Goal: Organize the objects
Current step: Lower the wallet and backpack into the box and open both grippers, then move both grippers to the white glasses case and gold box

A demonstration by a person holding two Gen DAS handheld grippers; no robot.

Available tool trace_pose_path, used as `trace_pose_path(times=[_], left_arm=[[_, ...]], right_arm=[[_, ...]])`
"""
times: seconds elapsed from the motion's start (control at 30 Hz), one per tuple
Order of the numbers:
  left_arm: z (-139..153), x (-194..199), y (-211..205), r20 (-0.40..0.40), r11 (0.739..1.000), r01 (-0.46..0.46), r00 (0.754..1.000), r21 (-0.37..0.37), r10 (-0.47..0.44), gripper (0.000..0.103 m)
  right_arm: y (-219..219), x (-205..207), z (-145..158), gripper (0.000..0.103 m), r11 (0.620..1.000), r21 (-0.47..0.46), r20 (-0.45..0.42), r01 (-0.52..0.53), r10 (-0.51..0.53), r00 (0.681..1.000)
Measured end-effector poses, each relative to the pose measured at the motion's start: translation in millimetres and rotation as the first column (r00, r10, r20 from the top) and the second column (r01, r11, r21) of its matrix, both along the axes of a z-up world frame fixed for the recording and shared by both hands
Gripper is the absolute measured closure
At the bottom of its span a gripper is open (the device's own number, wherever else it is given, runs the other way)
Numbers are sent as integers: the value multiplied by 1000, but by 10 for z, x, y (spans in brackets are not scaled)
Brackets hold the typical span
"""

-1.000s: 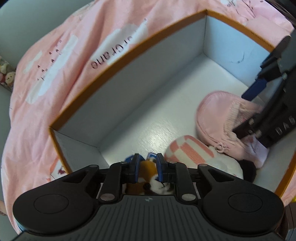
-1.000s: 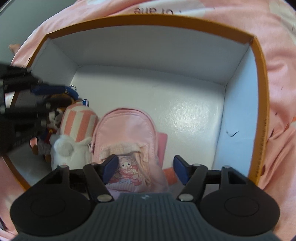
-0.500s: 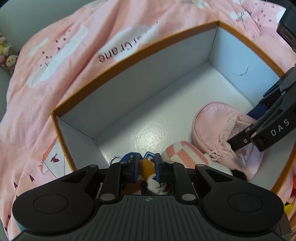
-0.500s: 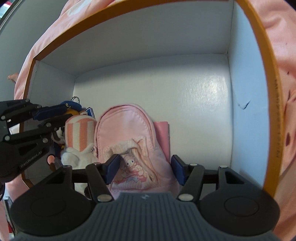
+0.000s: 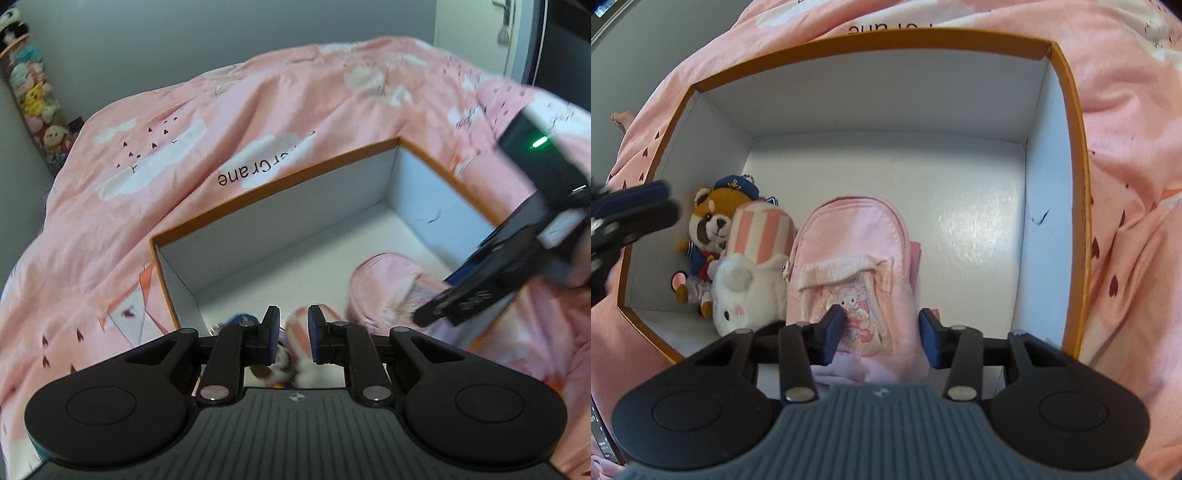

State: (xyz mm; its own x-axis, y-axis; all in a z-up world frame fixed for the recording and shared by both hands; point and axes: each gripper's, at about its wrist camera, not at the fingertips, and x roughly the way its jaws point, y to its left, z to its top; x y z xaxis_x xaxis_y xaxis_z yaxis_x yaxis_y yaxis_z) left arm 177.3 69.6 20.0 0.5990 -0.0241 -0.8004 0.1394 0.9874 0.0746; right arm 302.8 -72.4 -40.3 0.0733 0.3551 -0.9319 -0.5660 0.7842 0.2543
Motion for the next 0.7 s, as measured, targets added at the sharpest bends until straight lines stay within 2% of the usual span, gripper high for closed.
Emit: trace_pose_path(times=[0.1,0.17,0.23,0.27,0.43,0.5,0.53,0.6,0.7], left_arm=[[65,-192,-18,17,998,-25,1000,-63,26,84],[92,-334,-14,18,993,-54,998,-103,56,80],[93,-470,2,9,986,-93,995,-142,95,74],[82,-531,9,0,981,-115,993,-159,117,74],[-21,-787,14,-49,957,-202,979,-209,197,71],[-74,-871,8,-64,948,-234,972,-216,225,66],[-103,-897,14,-74,942,-253,967,-223,242,62],[-174,-985,-1,-94,927,-292,956,-237,277,58],[-290,-1090,-26,-109,912,-347,938,-217,330,53]], right_arm=[[12,-6,-110,56,1000,-15,-1,6,-6,1000],[15,-15,-125,56,1000,-22,13,10,-9,1000],[17,-69,-61,53,1000,-29,59,-7,9,998],[27,-116,-24,48,999,-38,99,-22,25,995],[25,-442,183,43,994,-88,311,-66,91,946],[-18,-544,282,31,995,-73,375,-64,87,923],[-46,-593,327,29,996,-61,405,-63,82,911],[-67,-687,366,28,996,-45,450,-71,83,889],[-69,-767,369,28,996,-47,485,-71,85,870]])
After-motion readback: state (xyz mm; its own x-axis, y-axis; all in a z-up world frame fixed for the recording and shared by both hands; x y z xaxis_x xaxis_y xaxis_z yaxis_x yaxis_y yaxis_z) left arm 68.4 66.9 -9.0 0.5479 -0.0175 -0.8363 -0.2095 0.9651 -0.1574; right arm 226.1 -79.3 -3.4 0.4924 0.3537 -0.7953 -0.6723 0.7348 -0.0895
